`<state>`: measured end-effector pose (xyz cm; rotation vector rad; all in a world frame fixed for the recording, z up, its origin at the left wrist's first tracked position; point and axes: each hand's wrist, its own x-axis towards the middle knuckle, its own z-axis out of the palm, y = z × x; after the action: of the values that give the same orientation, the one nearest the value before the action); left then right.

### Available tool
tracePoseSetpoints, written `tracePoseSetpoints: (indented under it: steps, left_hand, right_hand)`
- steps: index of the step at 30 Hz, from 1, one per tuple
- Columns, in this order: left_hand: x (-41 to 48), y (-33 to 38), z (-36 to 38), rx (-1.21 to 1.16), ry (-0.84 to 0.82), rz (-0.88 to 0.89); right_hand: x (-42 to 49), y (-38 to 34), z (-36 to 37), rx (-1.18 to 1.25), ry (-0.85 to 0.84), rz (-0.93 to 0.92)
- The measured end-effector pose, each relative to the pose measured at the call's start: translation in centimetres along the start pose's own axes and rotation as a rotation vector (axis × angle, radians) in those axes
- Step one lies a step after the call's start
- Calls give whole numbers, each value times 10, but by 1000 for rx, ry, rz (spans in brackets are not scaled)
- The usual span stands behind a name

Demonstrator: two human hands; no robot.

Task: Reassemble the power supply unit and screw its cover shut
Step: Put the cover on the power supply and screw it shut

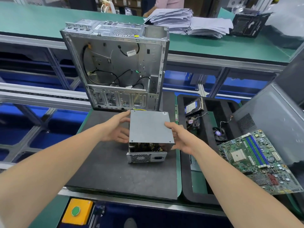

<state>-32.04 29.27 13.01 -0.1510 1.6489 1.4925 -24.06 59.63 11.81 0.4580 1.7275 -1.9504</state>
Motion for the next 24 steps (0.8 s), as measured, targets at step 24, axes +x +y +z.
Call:
tracePoseSetpoints:
  steps: [24]
  left_hand:
    - [6, -23, 7, -91, 40, 1]
  right_hand:
    - [7, 17, 6, 17, -20, 42]
